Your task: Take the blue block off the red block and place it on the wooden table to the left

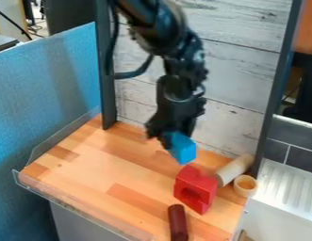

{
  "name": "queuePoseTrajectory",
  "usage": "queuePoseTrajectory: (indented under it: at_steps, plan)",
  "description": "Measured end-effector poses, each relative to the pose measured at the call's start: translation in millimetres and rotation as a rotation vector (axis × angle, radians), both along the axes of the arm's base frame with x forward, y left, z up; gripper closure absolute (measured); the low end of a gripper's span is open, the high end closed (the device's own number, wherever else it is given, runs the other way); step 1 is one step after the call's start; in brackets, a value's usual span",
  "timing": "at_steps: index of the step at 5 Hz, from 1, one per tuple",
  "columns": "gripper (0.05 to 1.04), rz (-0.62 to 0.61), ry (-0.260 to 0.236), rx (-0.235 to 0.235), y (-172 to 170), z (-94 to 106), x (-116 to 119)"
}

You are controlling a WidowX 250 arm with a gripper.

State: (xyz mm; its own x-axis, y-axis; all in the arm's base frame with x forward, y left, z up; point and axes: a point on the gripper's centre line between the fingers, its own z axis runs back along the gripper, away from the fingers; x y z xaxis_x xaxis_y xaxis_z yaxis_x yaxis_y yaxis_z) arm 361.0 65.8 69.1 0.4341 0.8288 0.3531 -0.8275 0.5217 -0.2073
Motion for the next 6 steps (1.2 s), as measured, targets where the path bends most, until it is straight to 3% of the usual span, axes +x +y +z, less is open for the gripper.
queuePoseTrajectory:
  at_steps: [1, 2, 3, 5, 6]
  plan:
    - [0.526, -0.175, 0.037, 0.053, 12, -0.4, -2]
    - [0.526, -0.354, 0.088, 0.062, 31, -3.6, -11]
    - [0.526, -0.585, 0.12, 0.045, 57, -18.8, -4]
    - [0.526, -0.834, 0.043, 0.095, 90, -67.8, 29]
    - [0.526, -0.89, -0.029, 0.157, 91, -81.2, 41]
